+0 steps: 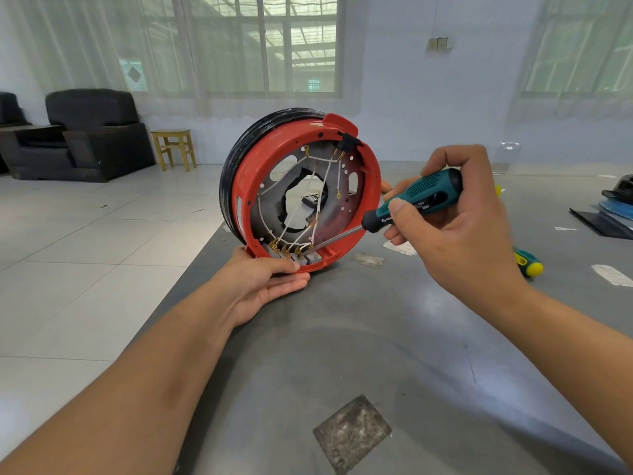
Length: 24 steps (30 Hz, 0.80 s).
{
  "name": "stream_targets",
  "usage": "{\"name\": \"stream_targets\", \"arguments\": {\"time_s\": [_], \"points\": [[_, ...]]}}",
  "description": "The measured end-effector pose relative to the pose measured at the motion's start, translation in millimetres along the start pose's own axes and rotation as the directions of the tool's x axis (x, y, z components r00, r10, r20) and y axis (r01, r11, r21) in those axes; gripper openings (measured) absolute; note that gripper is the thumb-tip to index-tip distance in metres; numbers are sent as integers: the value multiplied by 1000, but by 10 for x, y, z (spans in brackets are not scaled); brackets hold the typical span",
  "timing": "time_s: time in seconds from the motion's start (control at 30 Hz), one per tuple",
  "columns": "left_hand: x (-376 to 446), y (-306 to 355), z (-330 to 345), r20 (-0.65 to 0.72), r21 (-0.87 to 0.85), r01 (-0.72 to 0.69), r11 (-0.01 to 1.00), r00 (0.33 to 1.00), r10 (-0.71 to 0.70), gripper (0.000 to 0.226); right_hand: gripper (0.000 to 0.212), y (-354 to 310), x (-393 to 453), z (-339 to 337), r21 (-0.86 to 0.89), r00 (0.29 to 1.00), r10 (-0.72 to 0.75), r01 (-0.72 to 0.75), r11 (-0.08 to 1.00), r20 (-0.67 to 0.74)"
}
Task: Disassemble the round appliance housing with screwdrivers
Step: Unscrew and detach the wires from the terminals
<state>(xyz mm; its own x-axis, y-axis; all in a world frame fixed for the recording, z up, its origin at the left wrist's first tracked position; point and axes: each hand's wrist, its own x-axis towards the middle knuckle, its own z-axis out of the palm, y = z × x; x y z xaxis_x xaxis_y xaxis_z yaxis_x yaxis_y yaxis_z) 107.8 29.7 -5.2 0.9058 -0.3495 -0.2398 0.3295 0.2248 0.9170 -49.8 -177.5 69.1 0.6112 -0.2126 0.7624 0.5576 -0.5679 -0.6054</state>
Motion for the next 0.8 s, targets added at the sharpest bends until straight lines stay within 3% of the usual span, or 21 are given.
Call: {"name": "stream_targets", "arguments": {"time_s": [0.27, 0.5, 0.8], "points": [[-8, 6, 4, 16, 20, -3, 1000, 1000, 2, 75, 38, -90, 89, 1, -149, 999, 25, -18, 989, 47], [9, 8, 8, 24, 27, 13, 1000, 1000, -13, 75, 34, -77, 103, -49, -90, 999, 30, -33, 995, -32], [2, -12, 5, 21, 16, -22, 1000, 1000, 21, 79, 35, -62, 98, -42, -68, 999, 42, -41, 997, 2]]}}
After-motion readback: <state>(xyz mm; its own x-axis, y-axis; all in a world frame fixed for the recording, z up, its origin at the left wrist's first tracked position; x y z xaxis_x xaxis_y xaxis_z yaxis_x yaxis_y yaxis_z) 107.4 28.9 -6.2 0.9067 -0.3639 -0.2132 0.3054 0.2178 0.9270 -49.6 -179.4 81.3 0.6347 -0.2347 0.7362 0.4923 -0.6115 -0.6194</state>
